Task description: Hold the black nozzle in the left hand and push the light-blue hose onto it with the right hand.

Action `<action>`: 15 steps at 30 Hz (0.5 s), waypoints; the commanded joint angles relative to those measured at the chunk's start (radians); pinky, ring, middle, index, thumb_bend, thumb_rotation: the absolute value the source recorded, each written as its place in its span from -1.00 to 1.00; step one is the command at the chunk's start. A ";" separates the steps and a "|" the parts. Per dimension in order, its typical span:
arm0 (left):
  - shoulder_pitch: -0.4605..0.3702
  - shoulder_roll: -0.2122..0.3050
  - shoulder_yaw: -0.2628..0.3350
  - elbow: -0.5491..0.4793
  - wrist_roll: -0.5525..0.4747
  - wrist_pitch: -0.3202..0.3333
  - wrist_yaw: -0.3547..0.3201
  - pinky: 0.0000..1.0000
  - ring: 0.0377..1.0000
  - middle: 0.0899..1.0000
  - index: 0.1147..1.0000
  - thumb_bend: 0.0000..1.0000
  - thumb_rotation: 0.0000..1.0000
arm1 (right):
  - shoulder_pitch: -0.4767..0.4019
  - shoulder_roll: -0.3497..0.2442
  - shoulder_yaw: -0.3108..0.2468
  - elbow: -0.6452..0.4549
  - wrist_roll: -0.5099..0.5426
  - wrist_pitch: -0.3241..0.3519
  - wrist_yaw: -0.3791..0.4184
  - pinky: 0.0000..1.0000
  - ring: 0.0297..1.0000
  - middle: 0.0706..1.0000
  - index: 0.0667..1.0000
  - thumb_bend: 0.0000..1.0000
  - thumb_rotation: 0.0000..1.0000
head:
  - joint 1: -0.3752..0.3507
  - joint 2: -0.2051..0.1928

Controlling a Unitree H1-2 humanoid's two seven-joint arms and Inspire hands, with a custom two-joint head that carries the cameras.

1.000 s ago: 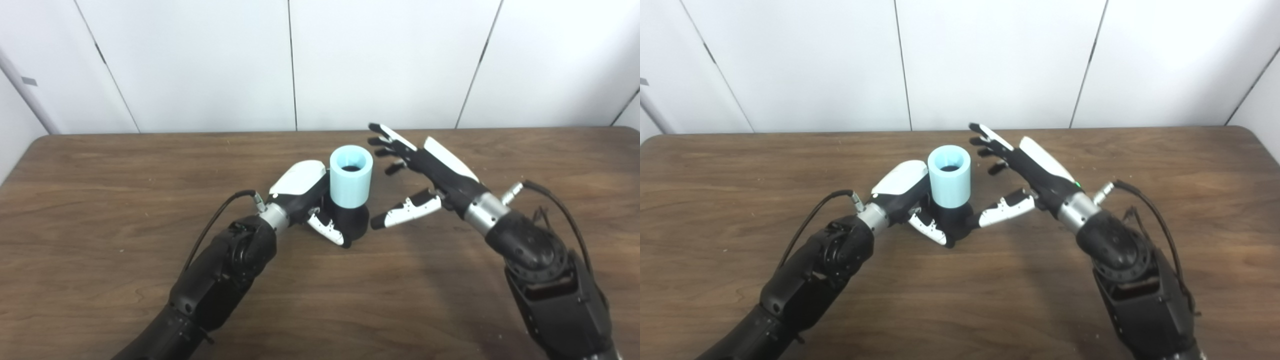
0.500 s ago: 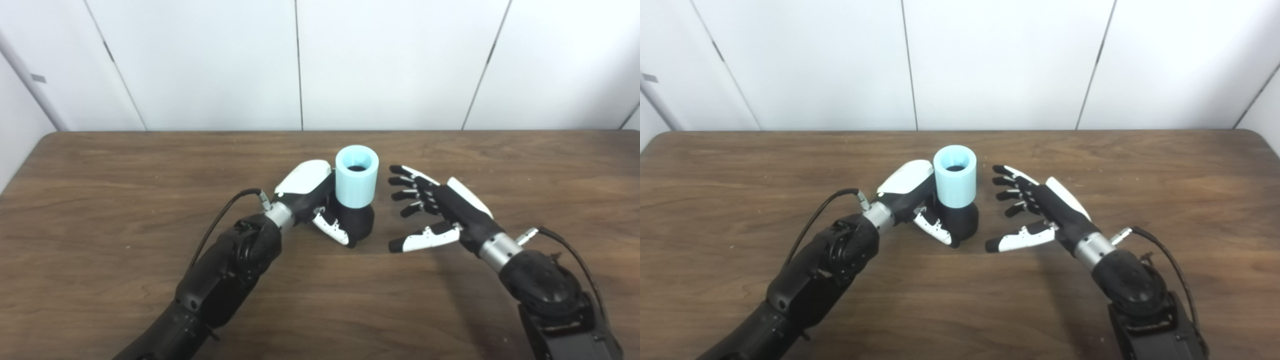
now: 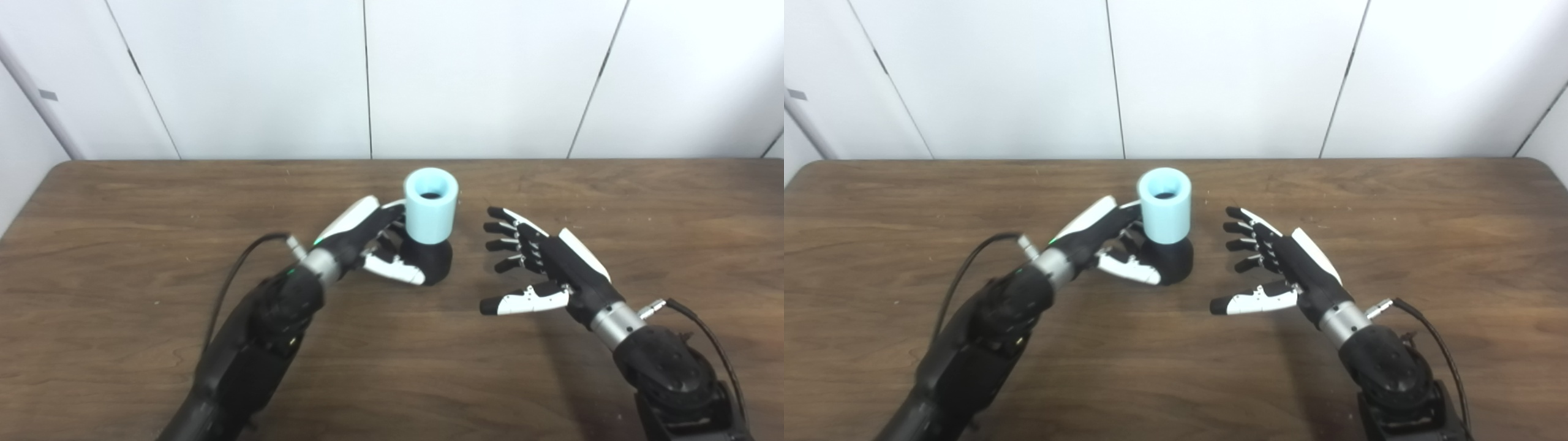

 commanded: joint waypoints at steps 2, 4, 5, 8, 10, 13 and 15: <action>0.061 -0.005 0.075 -0.055 -0.052 0.043 0.038 0.09 0.33 0.53 0.75 0.96 -0.41 | -0.019 0.005 -0.027 -0.052 0.039 -0.011 -0.021 0.36 0.65 0.79 0.88 0.62 -0.64 | 0.003 0.001; 0.079 -0.015 0.096 -0.076 -0.068 0.030 0.059 0.01 0.27 0.47 0.73 0.91 -0.48 | -0.015 0.012 -0.036 -0.060 0.056 -0.007 -0.027 0.37 0.66 0.81 0.89 0.64 -0.63 | 0.003 0.001; 0.082 -0.014 0.096 -0.079 -0.066 0.021 0.067 -0.01 0.26 0.45 0.73 0.90 -0.50 | -0.014 0.017 -0.039 -0.064 0.062 -0.007 -0.030 0.37 0.66 0.81 0.89 0.64 -0.63 | -0.004 -0.001; 0.082 0.013 0.078 -0.080 -0.036 0.011 0.072 -0.02 0.25 0.39 0.64 0.79 -0.67 | -0.007 0.031 -0.045 -0.072 0.080 -0.013 -0.042 0.36 0.66 0.81 0.89 0.66 -0.62 | -0.006 -0.001; 0.081 0.030 0.067 -0.077 -0.022 0.008 0.073 0.00 0.26 0.38 0.61 0.75 -0.74 | -0.004 0.038 -0.050 -0.075 0.089 -0.016 -0.050 0.36 0.66 0.81 0.89 0.67 -0.62 | -0.008 0.001; 0.085 0.040 0.064 -0.073 -0.022 0.003 0.081 0.01 0.27 0.37 0.60 0.71 -0.80 | -0.003 0.040 -0.054 -0.076 0.094 -0.019 -0.058 0.35 0.66 0.81 0.90 0.68 -0.62 | -0.011 -0.001; 0.092 0.032 0.079 -0.079 -0.036 0.000 0.096 0.01 0.27 0.36 0.58 0.69 -0.83 | -0.003 0.039 -0.058 -0.078 0.094 -0.022 -0.065 0.34 0.66 0.81 0.89 0.70 -0.60 | -0.013 -0.004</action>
